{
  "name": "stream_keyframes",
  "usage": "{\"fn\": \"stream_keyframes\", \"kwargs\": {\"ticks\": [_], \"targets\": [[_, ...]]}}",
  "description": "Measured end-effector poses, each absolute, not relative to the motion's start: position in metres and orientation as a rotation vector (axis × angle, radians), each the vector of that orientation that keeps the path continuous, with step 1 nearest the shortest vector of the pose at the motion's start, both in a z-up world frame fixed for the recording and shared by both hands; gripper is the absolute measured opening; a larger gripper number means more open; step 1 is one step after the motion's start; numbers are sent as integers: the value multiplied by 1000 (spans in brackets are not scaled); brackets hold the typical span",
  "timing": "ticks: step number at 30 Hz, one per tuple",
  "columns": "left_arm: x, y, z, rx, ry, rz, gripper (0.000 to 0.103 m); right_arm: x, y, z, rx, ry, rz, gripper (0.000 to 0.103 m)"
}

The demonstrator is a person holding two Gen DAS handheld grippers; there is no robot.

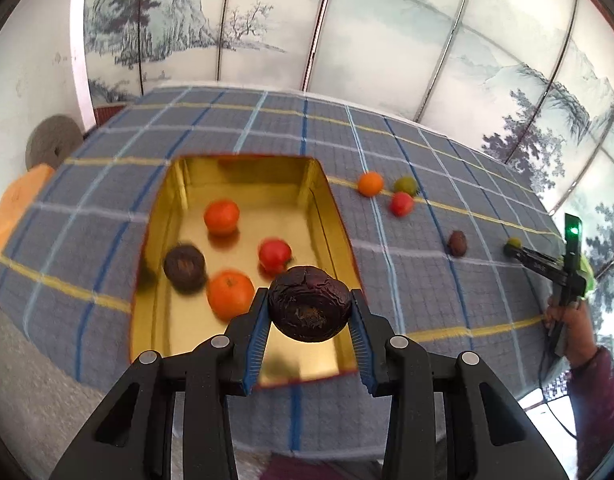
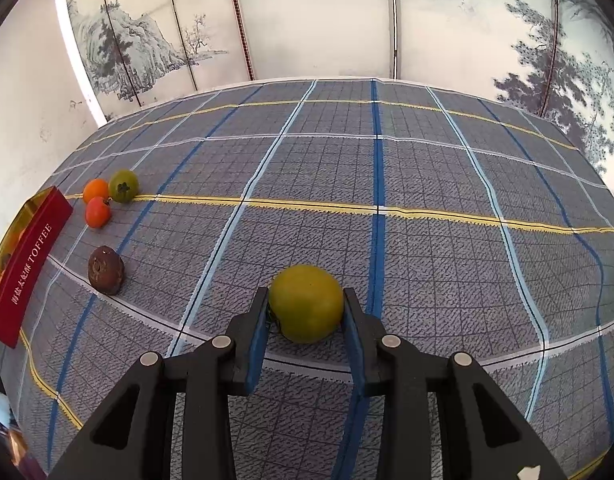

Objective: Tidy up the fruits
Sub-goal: 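Lower the brown fruit into the gold tin and open the left tool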

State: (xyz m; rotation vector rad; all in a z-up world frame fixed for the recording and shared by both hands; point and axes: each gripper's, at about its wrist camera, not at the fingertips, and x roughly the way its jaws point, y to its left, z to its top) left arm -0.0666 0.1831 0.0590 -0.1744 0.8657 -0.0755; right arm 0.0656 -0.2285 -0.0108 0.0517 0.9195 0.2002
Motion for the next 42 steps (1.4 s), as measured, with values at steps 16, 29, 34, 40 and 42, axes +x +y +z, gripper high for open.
{"fn": "stream_keyframes", "kwargs": {"ticks": [16, 29, 34, 40, 42], "targets": [[47, 184, 59, -45, 874, -34, 40, 66, -229, -10, 52, 919, 202, 32], [73, 175, 35, 36, 915, 16, 40, 66, -230, -10, 55, 920, 205, 33], [74, 172, 34, 69, 907, 29, 40, 66, -230, -10, 54, 920, 204, 33], [75, 174, 33, 85, 914, 50, 40, 66, -230, -10, 53, 920, 204, 33], [76, 175, 32, 84, 916, 57, 40, 66, -230, -10, 53, 920, 204, 33]]}}
